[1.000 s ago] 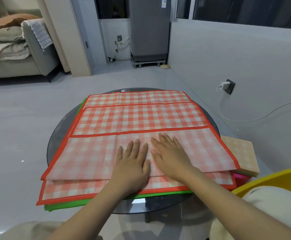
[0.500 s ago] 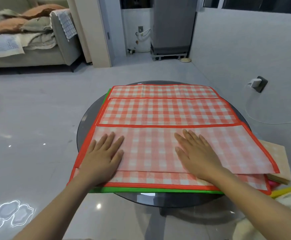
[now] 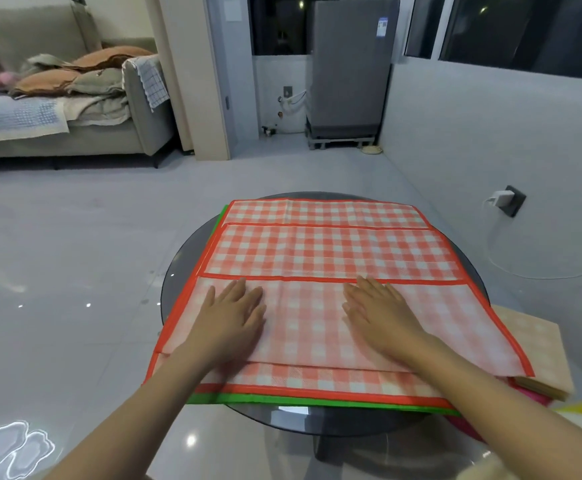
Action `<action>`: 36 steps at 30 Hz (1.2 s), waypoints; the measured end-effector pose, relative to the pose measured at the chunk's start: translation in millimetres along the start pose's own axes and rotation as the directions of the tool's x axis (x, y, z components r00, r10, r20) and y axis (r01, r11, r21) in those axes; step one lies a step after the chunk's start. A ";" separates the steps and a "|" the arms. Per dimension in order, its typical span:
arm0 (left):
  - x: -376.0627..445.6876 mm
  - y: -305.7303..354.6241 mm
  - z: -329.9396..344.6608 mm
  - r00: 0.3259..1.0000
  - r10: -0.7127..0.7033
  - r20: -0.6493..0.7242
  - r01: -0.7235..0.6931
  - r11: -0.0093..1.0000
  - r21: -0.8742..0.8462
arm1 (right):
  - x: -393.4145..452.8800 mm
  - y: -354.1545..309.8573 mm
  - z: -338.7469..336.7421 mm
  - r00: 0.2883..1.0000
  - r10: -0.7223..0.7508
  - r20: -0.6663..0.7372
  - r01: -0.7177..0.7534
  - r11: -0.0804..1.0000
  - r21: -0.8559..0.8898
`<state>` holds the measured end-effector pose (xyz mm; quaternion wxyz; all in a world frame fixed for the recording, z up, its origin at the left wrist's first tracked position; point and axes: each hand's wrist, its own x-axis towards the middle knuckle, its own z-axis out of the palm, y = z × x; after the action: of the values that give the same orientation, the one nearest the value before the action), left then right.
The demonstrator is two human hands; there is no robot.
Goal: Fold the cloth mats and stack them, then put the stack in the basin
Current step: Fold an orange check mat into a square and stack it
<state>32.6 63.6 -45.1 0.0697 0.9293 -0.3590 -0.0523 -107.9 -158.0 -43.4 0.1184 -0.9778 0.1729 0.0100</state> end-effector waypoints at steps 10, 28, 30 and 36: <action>106.8 39.5 -8.4 0.998 0.067 -0.008 -0.068 0.985 -0.161 | 79.9 21.8 -14.6 0.998 0.052 -0.046 -0.047 0.995 0.089; 253.7 8.1 2.1 0.965 -0.018 -0.261 -0.044 0.972 -0.230 | 225.5 70.2 -17.7 0.959 0.196 -0.206 -0.147 0.962 0.231; 256.8 0.8 -2.1 0.953 -0.042 -0.300 -0.024 0.977 -0.212 | 231.5 65.2 -17.3 0.954 0.186 -0.234 -0.119 0.954 0.274; 253.9 -10.1 -27.1 0.895 -0.086 -0.438 -0.018 0.974 -0.226 | 242.7 50.0 -23.5 0.907 0.186 -0.378 -0.034 0.927 0.374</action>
<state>230.4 -97.8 -32.1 0.2534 0.9088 -0.3088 0.1203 102.8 -290.5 -46.6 0.2555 -0.9084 0.2485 -0.2187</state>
